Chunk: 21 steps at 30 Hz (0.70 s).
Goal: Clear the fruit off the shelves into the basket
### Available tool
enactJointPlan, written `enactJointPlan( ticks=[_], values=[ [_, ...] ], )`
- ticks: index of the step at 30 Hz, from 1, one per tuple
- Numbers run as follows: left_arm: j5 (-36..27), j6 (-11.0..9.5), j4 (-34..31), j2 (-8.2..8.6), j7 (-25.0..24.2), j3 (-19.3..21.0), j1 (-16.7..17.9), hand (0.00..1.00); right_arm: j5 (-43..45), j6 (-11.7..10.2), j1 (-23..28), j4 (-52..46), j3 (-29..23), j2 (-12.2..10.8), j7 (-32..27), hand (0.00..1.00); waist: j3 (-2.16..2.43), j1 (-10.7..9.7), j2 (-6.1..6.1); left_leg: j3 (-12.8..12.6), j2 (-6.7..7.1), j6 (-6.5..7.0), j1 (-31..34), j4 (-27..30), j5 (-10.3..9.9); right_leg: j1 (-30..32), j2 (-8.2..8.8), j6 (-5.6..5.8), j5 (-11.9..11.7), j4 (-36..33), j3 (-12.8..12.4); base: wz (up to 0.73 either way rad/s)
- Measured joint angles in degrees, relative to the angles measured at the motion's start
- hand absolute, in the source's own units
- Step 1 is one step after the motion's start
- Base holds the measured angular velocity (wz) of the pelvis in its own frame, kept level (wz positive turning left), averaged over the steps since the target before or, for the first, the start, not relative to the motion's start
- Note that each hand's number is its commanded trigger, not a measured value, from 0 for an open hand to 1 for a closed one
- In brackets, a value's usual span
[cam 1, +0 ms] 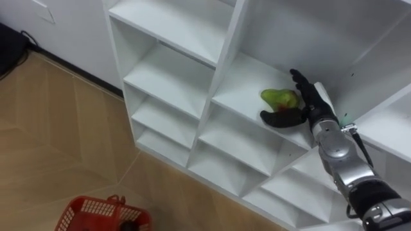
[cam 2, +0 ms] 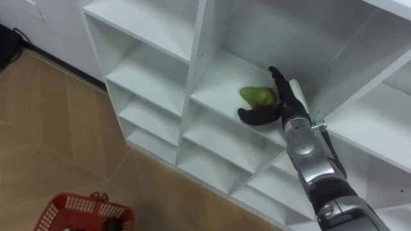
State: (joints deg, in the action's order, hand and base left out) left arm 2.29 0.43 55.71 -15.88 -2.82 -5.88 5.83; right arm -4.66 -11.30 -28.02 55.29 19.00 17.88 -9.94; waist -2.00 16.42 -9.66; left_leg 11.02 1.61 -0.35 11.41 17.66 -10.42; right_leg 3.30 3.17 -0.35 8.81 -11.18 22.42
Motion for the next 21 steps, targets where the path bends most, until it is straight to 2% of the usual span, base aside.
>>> enactJointPlan(
  ticks=[11, 21],
  values=[
    [0.8, 0.0, 0.0, 0.09, 0.1, 0.0, 0.0, 1.00, 2.7, -0.1, -0.3, 0.5, -0.4, -0.1, -6.7, 1.00, 0.07, 1.0, 0.12, 0.0, 0.00, 0.03, 0.0, 0.0, 0.0, 0.0, 0.00, 0.01, 0.0, 0.0, 0.0, 0.00],
    [1.2, 0.0, 0.0, 0.55, 1.3, 0.0, 0.0, 1.00, 2.7, 0.1, -0.2, 1.5, -0.2, -0.2, -5.5, 1.00, 0.09, 1.0, 0.08, 0.0, 0.02, 0.07, -0.2, 0.0, 0.1, -0.3, 0.03, 0.01, 0.0, 0.0, 0.2, 0.00]
  ],
)
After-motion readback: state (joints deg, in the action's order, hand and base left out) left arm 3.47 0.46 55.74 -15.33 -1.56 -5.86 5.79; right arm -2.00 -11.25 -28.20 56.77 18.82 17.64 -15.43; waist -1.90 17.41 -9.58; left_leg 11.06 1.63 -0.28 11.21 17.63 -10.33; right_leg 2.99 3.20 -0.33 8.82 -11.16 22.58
